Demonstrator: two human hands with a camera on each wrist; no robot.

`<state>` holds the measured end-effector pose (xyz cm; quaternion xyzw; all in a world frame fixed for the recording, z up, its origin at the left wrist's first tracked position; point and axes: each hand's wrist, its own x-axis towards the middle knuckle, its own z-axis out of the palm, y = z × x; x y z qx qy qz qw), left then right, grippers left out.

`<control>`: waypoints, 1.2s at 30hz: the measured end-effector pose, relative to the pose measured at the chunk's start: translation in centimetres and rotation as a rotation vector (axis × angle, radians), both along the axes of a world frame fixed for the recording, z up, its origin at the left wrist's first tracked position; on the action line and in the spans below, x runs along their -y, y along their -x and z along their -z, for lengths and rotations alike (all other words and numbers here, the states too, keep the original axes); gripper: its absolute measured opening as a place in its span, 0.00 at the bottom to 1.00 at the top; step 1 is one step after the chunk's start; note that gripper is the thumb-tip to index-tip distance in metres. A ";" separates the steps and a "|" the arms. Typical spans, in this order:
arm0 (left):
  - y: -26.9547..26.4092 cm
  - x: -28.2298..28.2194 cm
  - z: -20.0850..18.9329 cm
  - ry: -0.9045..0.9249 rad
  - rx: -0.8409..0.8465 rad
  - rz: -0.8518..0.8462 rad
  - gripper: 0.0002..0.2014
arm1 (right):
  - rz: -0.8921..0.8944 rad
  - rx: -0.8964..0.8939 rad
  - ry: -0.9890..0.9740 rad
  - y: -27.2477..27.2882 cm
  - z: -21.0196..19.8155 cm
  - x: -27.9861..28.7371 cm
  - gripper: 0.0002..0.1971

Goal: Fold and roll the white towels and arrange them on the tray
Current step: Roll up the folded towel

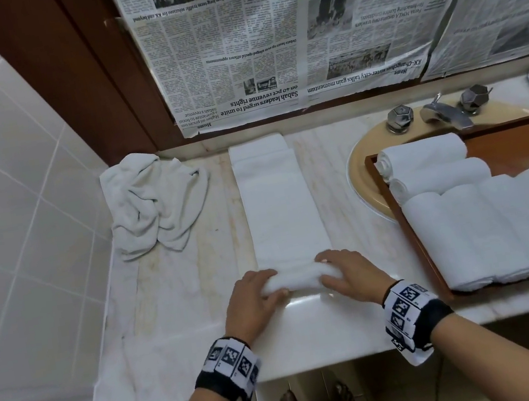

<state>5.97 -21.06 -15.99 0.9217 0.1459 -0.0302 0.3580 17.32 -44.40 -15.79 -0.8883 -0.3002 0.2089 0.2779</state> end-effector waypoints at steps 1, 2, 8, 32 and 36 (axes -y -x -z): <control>-0.1 -0.4 -0.1 0.072 0.002 -0.020 0.24 | 0.011 -0.020 -0.017 0.0 -0.2 0.2 0.18; -0.2 -0.7 -0.2 0.130 -0.004 -0.035 0.26 | 0.019 -0.032 -0.030 0.0 -0.4 0.4 0.16; -0.6 -1.1 -0.8 0.195 -0.166 -0.053 0.20 | 0.117 0.023 -0.008 0.5 0.0 0.1 0.14; 0.7 2.3 -1.4 -0.184 -0.013 -0.007 0.24 | -0.071 -0.037 0.105 -0.6 -1.3 -0.9 0.19; 0.6 1.7 -0.5 -0.201 -0.048 0.086 0.28 | -0.057 -0.050 0.087 -0.8 -1.7 -1.0 0.20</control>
